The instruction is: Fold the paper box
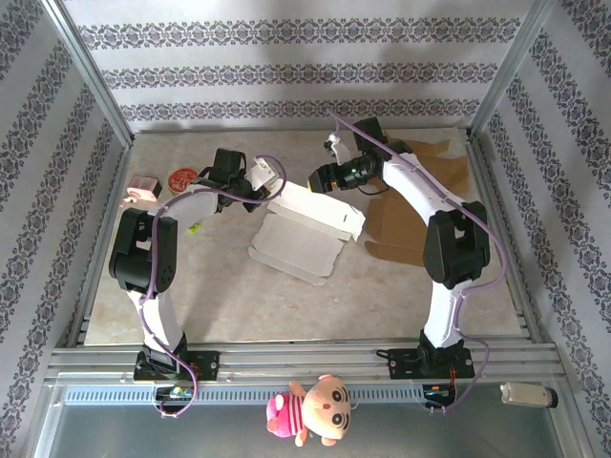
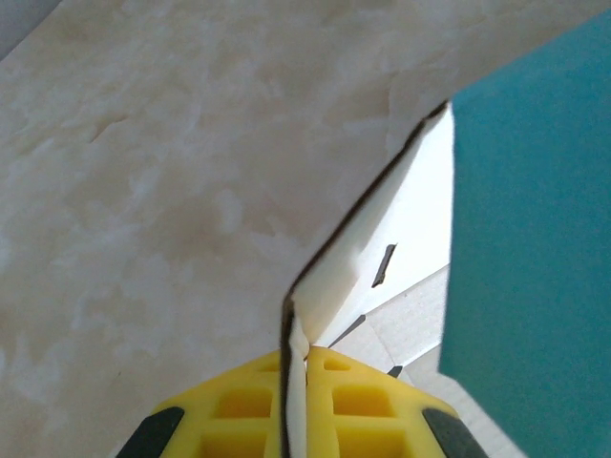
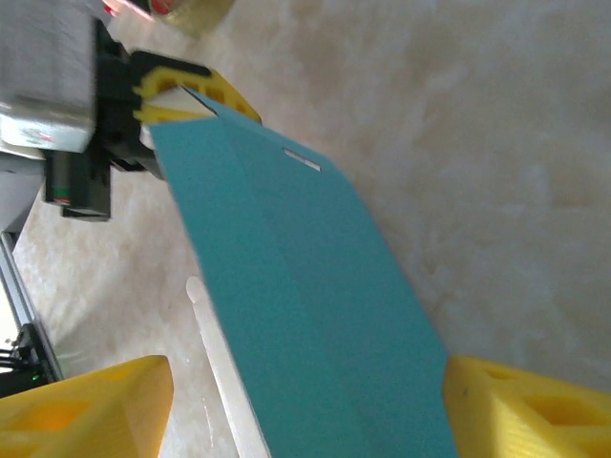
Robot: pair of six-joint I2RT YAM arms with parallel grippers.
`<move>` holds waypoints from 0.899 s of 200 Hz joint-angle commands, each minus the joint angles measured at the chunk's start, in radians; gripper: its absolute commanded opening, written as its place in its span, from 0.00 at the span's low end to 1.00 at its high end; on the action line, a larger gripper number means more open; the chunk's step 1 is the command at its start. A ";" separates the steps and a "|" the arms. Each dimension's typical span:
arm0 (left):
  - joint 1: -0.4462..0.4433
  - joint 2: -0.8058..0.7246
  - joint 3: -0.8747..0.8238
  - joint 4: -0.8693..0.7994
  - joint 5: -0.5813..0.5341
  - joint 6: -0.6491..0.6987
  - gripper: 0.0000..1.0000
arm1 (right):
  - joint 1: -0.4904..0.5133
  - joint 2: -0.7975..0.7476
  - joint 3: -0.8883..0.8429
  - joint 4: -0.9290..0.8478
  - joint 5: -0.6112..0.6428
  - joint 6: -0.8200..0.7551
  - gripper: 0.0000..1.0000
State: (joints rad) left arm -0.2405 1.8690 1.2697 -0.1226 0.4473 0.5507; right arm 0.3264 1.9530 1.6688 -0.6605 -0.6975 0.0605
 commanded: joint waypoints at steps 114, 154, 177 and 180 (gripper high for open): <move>-0.018 -0.018 -0.018 0.028 0.002 0.025 0.00 | 0.009 -0.026 -0.024 0.029 -0.187 0.117 0.79; -0.019 -0.015 -0.011 0.035 0.005 0.019 0.00 | -0.021 -0.004 0.000 0.033 -0.132 0.147 0.67; -0.017 -0.013 -0.007 0.038 0.012 0.011 0.00 | -0.021 0.034 0.008 0.029 -0.113 0.163 0.60; -0.018 -0.013 -0.006 0.037 0.012 0.011 0.00 | -0.022 0.037 0.008 0.027 -0.107 0.163 0.59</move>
State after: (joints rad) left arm -0.2478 1.8690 1.2564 -0.1059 0.4553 0.5495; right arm 0.3092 1.9579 1.6474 -0.6323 -0.8200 0.2028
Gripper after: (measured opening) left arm 0.051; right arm 0.614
